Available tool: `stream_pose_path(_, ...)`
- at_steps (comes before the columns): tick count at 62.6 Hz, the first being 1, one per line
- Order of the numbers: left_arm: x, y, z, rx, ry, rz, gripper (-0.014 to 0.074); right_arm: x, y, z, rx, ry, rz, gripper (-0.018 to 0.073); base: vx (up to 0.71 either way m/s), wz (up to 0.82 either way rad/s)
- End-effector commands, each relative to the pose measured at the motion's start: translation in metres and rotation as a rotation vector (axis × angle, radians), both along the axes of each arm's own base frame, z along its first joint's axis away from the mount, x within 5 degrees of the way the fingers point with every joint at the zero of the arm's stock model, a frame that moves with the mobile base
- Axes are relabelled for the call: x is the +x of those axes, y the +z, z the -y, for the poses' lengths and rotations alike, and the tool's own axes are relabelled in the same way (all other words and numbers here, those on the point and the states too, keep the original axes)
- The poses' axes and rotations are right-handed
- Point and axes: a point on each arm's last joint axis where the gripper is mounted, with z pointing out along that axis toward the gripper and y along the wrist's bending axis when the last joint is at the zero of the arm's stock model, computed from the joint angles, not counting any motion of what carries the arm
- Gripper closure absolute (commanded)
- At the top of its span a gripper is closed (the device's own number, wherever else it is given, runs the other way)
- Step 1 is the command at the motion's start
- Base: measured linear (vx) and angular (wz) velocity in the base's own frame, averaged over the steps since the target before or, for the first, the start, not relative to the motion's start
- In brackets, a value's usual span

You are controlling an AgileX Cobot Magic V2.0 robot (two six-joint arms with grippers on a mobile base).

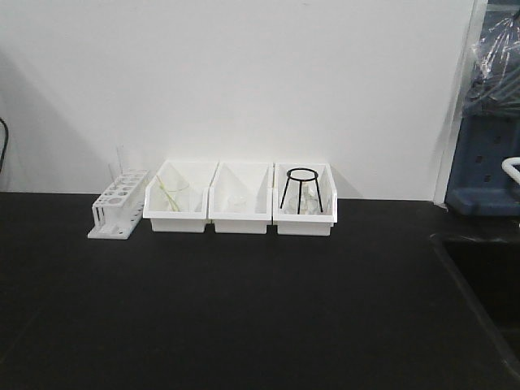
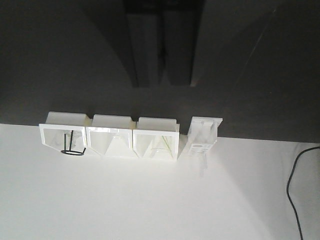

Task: Wipe beaker with gray cloth and return to tray
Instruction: 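Drive the base from the bins to the counter with the cloth and tray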

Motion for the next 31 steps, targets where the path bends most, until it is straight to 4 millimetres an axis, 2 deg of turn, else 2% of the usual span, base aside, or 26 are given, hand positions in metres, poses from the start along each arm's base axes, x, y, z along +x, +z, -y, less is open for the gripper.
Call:
stream_pose_path(1,-0.0006,-0.0014,-0.0006,-0.017,0.006,0.067,0.0603,0.0004,0.0058,0.0006,-0.011,-0.008,0.081,0.0571,-0.43,0.05)
stream_pose_path(31,-0.0006,-0.0014,-0.0006,-0.017,0.006,0.067,0.0603,0.0004,0.0059,0.0006,-0.011,-0.008,0.082,0.0571,-0.46,-0.04)
